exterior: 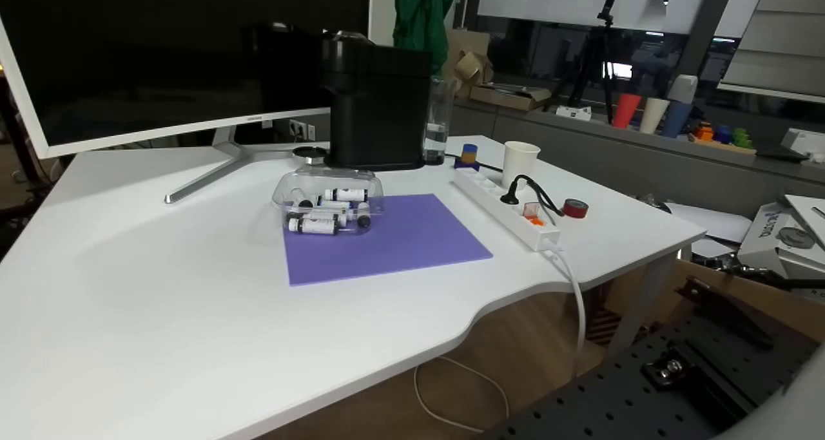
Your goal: Turn on the white extension cable
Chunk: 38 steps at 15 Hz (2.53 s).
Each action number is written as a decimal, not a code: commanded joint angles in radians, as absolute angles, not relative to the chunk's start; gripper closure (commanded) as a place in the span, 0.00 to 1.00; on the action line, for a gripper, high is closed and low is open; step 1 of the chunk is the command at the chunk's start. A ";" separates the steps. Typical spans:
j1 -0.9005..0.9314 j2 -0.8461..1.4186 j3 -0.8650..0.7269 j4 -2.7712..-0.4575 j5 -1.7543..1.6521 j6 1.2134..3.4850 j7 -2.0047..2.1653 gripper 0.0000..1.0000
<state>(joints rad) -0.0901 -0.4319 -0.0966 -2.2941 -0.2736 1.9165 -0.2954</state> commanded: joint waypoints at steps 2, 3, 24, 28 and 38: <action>-0.079 -0.444 -0.101 -2.302 -0.278 1.945 -0.277 0.00; -0.081 -0.445 -0.098 -2.311 -0.285 1.973 -0.264 0.00; -0.193 0.071 -0.206 -2.454 -0.230 2.575 -0.294 0.00; -0.197 0.098 -0.207 -2.446 -0.219 2.580 -0.293 0.00; -0.202 0.126 -0.211 -2.538 -0.239 2.669 -0.297 0.68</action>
